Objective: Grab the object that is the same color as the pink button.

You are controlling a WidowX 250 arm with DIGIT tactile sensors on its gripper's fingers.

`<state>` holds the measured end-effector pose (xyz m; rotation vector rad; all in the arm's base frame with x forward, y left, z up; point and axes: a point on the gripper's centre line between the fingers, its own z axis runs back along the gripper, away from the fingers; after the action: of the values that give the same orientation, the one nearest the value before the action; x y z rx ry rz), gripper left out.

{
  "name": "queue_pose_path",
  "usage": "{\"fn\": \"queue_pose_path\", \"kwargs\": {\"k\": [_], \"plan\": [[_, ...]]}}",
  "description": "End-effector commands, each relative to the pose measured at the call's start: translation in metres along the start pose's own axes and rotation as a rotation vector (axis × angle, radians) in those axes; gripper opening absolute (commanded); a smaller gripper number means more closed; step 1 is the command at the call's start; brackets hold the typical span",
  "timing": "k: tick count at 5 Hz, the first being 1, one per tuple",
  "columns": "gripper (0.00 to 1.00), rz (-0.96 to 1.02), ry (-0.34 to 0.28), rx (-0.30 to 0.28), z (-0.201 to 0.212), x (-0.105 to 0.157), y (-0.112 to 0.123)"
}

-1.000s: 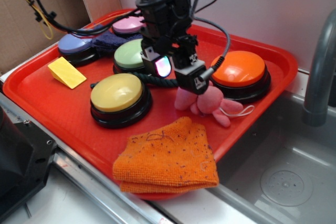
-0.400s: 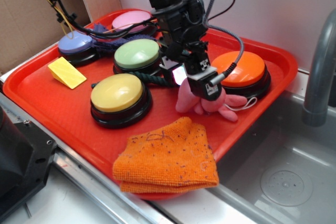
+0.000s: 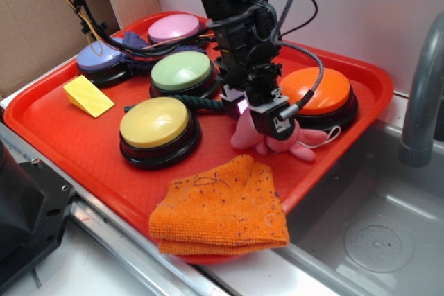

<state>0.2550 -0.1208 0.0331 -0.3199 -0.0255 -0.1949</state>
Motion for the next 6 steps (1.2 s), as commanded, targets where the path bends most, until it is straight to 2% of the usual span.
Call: {"fn": "queue_pose_path", "kwargs": {"k": [1, 2, 4, 6], "plan": [[0.0, 0.017, -0.03, 0.001, 0.006, 0.009, -0.001], [0.0, 0.044, -0.021, 0.085, 0.023, 0.006, 0.007], [0.0, 0.182, 0.009, 0.335, 0.085, -0.002, 0.042], [0.0, 0.279, 0.055, 0.471, 0.141, -0.01, 0.068]]}}
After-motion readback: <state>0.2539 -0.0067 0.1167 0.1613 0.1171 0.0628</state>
